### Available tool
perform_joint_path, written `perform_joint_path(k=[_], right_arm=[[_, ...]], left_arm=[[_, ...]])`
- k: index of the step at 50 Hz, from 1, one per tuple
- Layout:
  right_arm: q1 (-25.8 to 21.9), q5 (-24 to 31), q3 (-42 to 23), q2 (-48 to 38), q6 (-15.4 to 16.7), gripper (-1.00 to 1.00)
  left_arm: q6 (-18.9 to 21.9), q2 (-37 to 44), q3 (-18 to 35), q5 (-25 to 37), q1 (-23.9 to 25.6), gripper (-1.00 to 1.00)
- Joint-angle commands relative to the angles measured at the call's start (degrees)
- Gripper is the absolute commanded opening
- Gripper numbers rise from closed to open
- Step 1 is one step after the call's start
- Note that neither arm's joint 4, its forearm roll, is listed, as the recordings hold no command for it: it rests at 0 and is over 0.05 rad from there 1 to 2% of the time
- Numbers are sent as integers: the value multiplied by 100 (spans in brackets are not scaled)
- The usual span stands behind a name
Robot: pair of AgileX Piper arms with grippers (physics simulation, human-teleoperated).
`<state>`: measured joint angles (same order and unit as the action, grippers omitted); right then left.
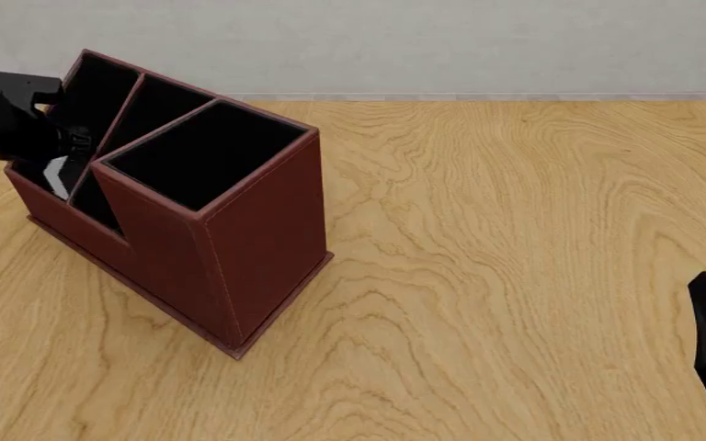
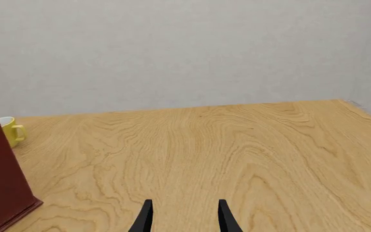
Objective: Pick up the book and place it in the left compartment of the caddy.
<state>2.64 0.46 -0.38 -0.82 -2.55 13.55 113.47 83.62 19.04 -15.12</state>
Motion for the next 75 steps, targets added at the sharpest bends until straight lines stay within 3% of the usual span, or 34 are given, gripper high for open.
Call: perform_joint_path(k=[1, 75], right_arm=[[2, 9, -2, 11, -1, 100], [-27, 31, -9, 39, 27, 100]], left_arm=[[82, 11, 60, 7, -49, 100], [97, -245, -28, 89, -99, 100]])
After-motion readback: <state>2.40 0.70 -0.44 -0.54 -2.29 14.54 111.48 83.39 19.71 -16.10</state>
